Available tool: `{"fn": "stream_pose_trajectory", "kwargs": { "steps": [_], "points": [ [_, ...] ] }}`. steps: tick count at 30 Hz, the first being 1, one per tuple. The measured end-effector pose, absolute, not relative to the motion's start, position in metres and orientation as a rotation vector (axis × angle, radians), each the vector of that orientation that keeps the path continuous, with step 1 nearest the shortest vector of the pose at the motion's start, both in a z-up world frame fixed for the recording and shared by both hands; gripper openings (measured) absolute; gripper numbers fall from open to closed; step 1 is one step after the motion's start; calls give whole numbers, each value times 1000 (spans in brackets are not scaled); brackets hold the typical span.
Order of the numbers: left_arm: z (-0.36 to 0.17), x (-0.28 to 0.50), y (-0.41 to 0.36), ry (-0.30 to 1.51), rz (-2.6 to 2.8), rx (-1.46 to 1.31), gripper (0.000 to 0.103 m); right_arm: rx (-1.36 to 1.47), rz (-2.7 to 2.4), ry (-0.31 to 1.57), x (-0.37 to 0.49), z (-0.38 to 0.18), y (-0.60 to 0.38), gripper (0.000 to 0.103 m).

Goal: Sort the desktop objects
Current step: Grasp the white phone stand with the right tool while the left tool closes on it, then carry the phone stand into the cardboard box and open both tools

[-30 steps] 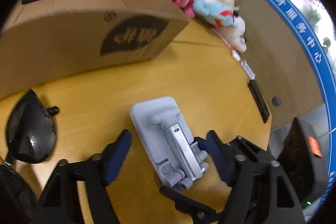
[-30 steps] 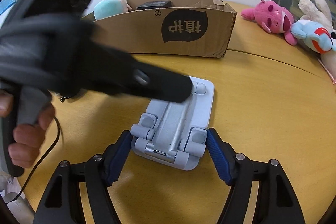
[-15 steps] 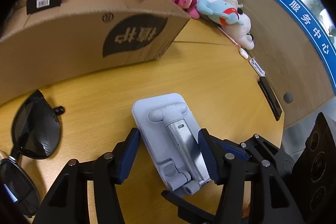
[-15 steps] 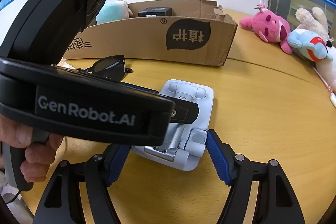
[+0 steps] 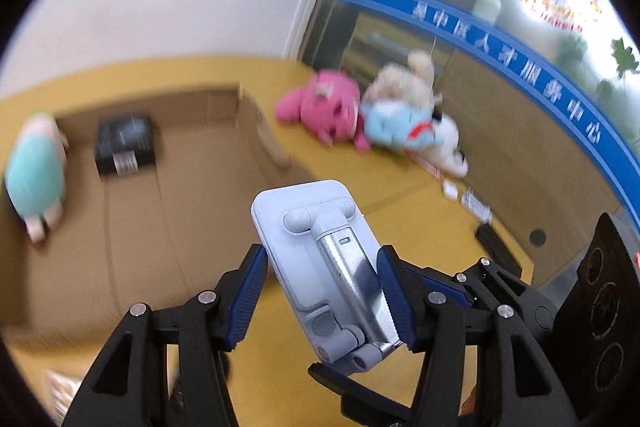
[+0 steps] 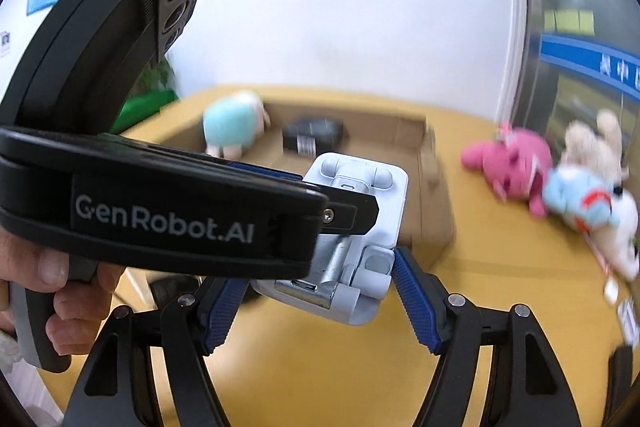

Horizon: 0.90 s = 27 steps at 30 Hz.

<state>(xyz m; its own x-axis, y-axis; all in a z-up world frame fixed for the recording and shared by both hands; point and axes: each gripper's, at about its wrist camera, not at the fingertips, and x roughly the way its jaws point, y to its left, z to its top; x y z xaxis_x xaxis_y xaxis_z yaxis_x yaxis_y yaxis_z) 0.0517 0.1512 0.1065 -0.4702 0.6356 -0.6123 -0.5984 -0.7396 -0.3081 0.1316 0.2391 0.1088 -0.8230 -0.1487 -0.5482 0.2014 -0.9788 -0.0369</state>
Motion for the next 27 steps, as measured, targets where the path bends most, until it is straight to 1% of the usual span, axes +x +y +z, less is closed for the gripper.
{"fn": "stream_pose_trajectory", "kwargs": {
  "steps": [3, 9, 17, 22, 27],
  "points": [
    [149, 39, 141, -35, 2258, -848, 55, 730, -2850, 153, 116, 144, 230, 71],
    [215, 5, 123, -29, 2322, -720, 55, 571, -2859, 188, 78, 207, 215, 71],
    [270, -53, 106, -60, 2349, -668, 55, 472, -2832, 221, 12, 275, 201, 71],
    [273, -100, 107, -56, 2368, -711, 55, 497, -2809, 206, -35, 287, 201, 71],
    [237, -161, 116, -78, 2342, -830, 55, 615, -2787, 149, -95, 264, 207, 71]
  ]
}}
